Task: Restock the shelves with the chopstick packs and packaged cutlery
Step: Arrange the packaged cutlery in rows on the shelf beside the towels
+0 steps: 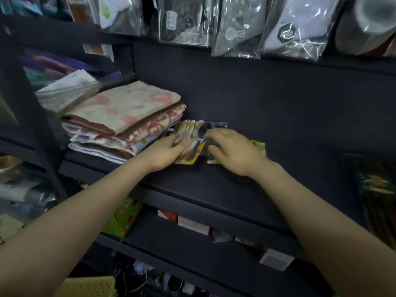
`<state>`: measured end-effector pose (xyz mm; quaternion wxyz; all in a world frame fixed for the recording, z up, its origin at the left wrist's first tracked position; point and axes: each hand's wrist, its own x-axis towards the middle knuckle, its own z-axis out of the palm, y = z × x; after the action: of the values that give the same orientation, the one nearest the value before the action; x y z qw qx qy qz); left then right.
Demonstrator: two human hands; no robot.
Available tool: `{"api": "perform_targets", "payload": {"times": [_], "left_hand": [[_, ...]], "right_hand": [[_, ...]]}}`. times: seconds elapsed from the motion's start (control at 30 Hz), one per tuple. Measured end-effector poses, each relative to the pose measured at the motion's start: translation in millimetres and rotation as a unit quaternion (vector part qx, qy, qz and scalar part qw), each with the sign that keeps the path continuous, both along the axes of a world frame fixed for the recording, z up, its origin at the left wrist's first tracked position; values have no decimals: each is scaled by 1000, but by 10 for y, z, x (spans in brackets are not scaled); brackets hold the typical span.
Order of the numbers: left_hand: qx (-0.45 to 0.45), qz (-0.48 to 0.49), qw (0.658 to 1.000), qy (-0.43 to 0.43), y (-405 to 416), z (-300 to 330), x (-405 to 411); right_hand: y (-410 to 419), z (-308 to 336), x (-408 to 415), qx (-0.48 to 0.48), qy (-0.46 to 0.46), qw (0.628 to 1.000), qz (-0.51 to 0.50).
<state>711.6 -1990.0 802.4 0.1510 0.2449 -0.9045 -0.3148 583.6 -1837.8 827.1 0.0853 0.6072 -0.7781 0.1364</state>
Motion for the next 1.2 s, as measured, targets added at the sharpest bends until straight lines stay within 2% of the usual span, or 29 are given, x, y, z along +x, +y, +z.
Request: {"api": "perform_targets", "payload": {"times": [0.1, 0.23, 0.37, 0.5, 0.6, 0.67, 0.77, 0.87, 0.97, 1.2], "left_hand": [[-86, -71, 990, -82, -35, -52, 132], [-152, -143, 972, -108, -186, -148, 261], [-221, -200, 952, -68, -244, -186, 305], [-322, -258, 910, 45, -131, -215, 331], [-299, -274, 913, 52, -74, -150, 355], [-297, -257, 918, 49, -83, -78, 318], [-282, -249, 925, -56, -186, -7, 160], [-279, -280, 910, -129, -240, 23, -20], [-278, -257, 907, -185, -256, -4, -120], [-294, -149, 932, -153, -118, -41, -5]], "right_hand": [[-288, -45, -24, 126, 27, 990, 51], [-411, -38, -154, 166, -18, 986, 2], [-305, 13, -257, 165, -12, 986, -26], [-155, 78, -252, 181, 40, 977, -102], [-201, 173, -236, 216, 92, 963, -134], [-337, 181, -272, 193, 106, 971, -97], [-546, 96, -323, 192, 18, 981, -10], [-634, -20, -367, 277, 22, 960, 16], [-585, -62, -497, 291, 25, 956, -2], [-313, -19, -693, 315, 42, 943, -103]]}}
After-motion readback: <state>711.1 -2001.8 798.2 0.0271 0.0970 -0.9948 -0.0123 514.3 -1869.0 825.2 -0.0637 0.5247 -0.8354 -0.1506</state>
